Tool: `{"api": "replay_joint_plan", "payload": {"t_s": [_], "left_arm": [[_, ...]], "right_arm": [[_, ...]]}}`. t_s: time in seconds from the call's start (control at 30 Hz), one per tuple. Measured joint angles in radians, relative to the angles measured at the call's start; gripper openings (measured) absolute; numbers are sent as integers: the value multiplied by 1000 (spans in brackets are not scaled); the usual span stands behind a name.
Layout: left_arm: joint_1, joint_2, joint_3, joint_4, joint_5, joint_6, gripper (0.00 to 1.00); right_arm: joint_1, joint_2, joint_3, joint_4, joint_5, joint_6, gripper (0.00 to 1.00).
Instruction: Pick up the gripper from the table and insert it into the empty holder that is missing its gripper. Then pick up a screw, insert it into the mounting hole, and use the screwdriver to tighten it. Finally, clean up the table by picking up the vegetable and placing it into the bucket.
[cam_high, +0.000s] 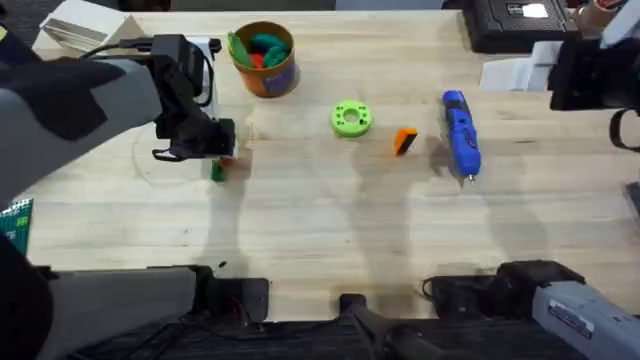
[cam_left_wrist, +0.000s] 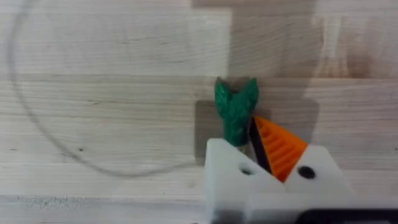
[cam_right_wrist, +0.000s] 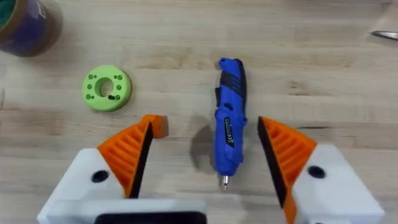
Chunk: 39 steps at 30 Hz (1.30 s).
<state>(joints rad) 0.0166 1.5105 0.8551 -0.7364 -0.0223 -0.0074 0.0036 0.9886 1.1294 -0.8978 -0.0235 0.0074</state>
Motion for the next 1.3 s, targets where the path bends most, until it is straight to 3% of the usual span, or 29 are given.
{"api": "replay_joint_plan", "payload": {"t_s": [0.6, 0.83, 1.3], "left_arm": [[0, -3, 43, -34, 5, 0, 9], [0, -200, 191, -193, 12, 0, 9], [0, -466, 262, -217, 12, 0, 9]], "right_arm": [[0, 0, 0, 0, 0, 0, 991], [0, 0, 0, 0, 0, 0, 991], [0, 0, 0, 0, 0, 0, 991]]}}
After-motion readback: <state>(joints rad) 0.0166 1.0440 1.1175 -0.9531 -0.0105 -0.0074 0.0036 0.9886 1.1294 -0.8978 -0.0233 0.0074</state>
